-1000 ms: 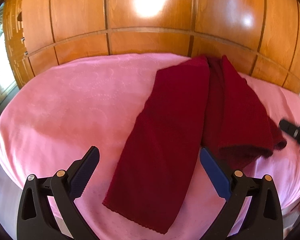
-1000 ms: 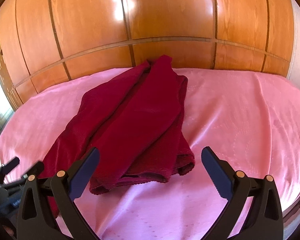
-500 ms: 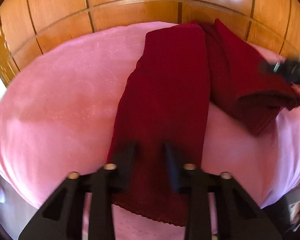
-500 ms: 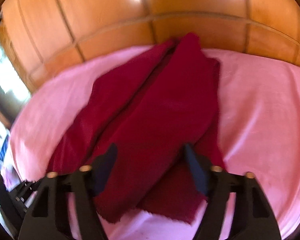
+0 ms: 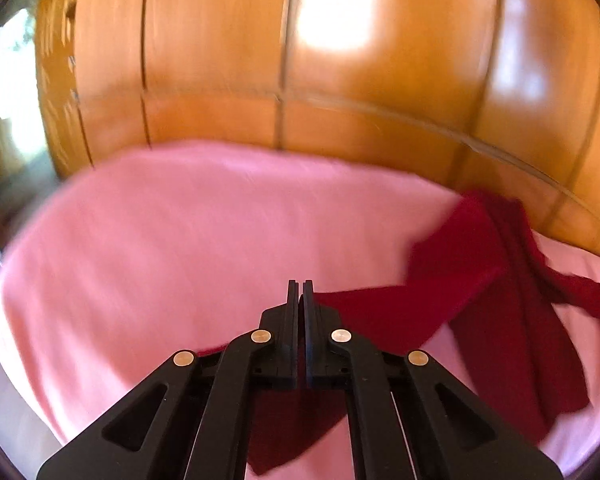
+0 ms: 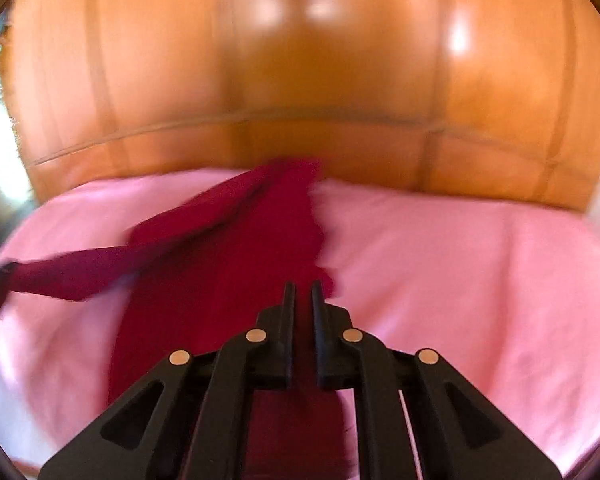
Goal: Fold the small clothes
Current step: 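Grasp the dark red shirt with both grippers and lift it off the bed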
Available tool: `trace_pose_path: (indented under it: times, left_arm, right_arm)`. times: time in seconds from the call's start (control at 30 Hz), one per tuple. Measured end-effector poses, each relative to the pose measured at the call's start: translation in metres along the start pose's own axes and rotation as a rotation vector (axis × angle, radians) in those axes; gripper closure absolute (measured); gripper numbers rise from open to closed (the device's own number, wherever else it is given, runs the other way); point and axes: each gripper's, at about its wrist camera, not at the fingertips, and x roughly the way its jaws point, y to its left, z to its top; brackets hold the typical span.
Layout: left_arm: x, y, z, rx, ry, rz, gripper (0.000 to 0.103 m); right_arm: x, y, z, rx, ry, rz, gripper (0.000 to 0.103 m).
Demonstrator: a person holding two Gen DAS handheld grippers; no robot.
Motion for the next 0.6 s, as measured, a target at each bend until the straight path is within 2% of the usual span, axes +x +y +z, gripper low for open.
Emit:
trace_pose_path:
  times: [0.07, 0.13, 0.2, 0.3, 0.33, 0.37, 0.4, 0.43, 0.47, 0.5, 0.53, 0.57, 0.6]
  left_arm:
    - [0.018, 0.009, 0.036, 0.005, -0.030, 0.075, 0.103]
    - [0.042, 0.020, 0.073, -0.025, -0.047, 0.148, 0.103]
    - [0.058, 0.029, 0.095, -0.070, -0.043, 0.173, 0.103]
    - [0.080, 0.022, 0.117, -0.050, -0.047, 0.237, 0.103]
    - [0.088, 0.019, 0.119, -0.054, -0.027, 0.232, 0.103]
    - [0.092, 0.016, 0.119, -0.056, -0.012, 0.232, 0.096]
    - [0.093, 0.016, 0.116, -0.058, -0.004, 0.235, 0.067]
    - [0.092, 0.014, 0.111, -0.074, -0.007, 0.247, 0.047]
    - [0.087, 0.015, 0.105, -0.087, -0.032, 0.257, 0.020]
    - [0.079, 0.012, 0.096, -0.095, -0.066, 0.253, 0.019]
    - [0.072, 0.009, 0.084, -0.100, -0.065, 0.213, 0.019]
    - [0.072, 0.004, 0.078, -0.109, -0.040, 0.171, 0.019]
    - [0.068, 0.001, 0.066, -0.127, -0.013, 0.099, 0.025]
  right_arm:
    - [0.019, -0.043, 0.015, 0.028, 0.012, -0.130, 0.097]
    - [0.042, -0.079, 0.026, 0.069, 0.044, -0.212, 0.097]
    - [0.065, -0.107, 0.033, 0.098, 0.078, -0.290, 0.097]
    - [0.093, -0.137, 0.038, 0.156, 0.130, -0.337, 0.095]
    - [0.101, -0.147, 0.038, 0.182, 0.146, -0.344, 0.091]
    - [0.104, -0.149, 0.038, 0.199, 0.150, -0.352, 0.070]
    - [0.106, -0.153, 0.038, 0.219, 0.146, -0.360, 0.028]
    - [0.102, -0.156, 0.036, 0.244, 0.124, -0.361, 0.018]
    - [0.097, -0.155, 0.035, 0.255, 0.108, -0.352, 0.018]
    - [0.088, -0.150, 0.030, 0.259, 0.100, -0.334, 0.019]
    - [0.080, -0.143, 0.025, 0.261, 0.096, -0.301, 0.019]
    - [0.078, -0.137, 0.023, 0.266, 0.099, -0.241, 0.019]
    - [0.071, -0.128, 0.015, 0.271, 0.102, -0.156, 0.019]
